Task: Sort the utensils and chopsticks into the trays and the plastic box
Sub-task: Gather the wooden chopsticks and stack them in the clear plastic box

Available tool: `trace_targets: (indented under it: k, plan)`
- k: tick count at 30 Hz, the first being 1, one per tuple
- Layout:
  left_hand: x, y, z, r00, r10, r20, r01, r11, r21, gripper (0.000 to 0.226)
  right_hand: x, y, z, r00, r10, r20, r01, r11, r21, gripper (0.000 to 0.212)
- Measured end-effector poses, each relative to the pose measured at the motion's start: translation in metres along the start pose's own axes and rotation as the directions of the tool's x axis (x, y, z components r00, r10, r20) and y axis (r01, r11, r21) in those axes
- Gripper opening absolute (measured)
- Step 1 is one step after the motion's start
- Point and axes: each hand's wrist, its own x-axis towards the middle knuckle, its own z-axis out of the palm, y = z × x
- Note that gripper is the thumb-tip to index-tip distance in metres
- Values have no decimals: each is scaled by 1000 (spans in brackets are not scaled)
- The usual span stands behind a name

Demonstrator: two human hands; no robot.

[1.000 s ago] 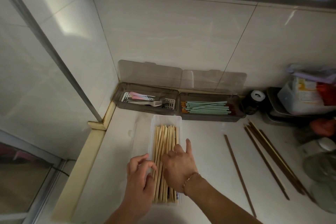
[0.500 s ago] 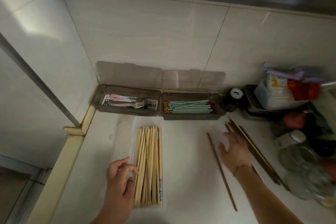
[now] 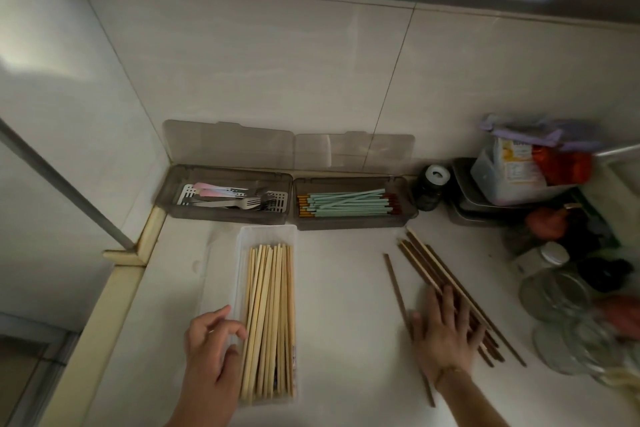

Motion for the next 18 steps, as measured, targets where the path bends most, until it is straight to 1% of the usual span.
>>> trace_targets:
  k: [4,6,7,8,9,10,11,12,14,16,18]
  plan:
    - [-1,-2,0,1000,-16,9,16,1000,-2,43,-29,-15,8,999,-42,22,41,999,31,59]
    - [-2,-3,0,1000,-18,11,18,1000,2,45,-39,-19,7,997,-70,24,69,998,9,54]
    - [-1,-2,0,1000,-17,14,17,1000,7,44,-42,-21,4,997,-81,2,81,997,-12,53]
    - [-1,-2,0,1000,-16,16,16,1000,10,43,-43,-22,-2,995,-95,-42,95,995,-14,53]
    - [-1,-1,0,1000,-17,14,17,1000,10,42,-41,-20,-9,987,-114,-115,116,993,14,53]
    - [0,1,0,1000,-17,11,16,1000,8,43,-34,-16,-15,968,-123,-219,140,988,67,49]
    - [-1,1,0,1000,-15,6,15,1000,6,44,-25,-10,-20,941,-104,-321,151,981,123,43]
    - [-1,1,0,1000,-15,2,15,1000,4,48,-16,-4,-26,929,-57,-366,129,976,174,37]
    - [-1,0,-1,1000,-20,5,20,1000,0,54,1,4,-38,943,28,-331,41,979,199,32]
    - [-1,0,-1,1000,-13,9,13,1000,0,52,12,6,-40,958,44,-285,-1,989,150,31]
    - [-1,0,-1,1000,-9,1,9,1000,4,53,16,6,-39,962,50,-270,-26,996,90,30]
